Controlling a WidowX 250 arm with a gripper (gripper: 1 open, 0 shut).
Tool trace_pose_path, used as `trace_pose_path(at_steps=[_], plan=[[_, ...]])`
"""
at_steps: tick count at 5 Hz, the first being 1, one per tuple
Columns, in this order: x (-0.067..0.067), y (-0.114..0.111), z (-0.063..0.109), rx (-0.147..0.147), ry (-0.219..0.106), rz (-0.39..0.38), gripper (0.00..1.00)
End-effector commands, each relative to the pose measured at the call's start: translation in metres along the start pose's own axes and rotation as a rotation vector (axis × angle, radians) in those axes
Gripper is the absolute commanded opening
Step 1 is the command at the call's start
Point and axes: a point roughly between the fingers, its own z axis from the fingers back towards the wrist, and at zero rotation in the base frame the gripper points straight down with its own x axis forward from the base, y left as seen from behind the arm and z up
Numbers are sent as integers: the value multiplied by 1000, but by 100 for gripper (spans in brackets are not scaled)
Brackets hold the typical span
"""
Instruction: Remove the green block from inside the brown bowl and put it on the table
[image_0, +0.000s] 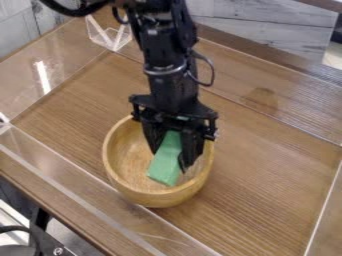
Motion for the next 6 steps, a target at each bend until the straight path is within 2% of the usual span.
trace_pose_path(at_steps=[1, 3, 6], plan=[[9, -16, 21, -16, -68, -26, 0], [10, -35, 23, -38, -81, -65, 0], [13, -56, 9, -64, -83, -129, 0]])
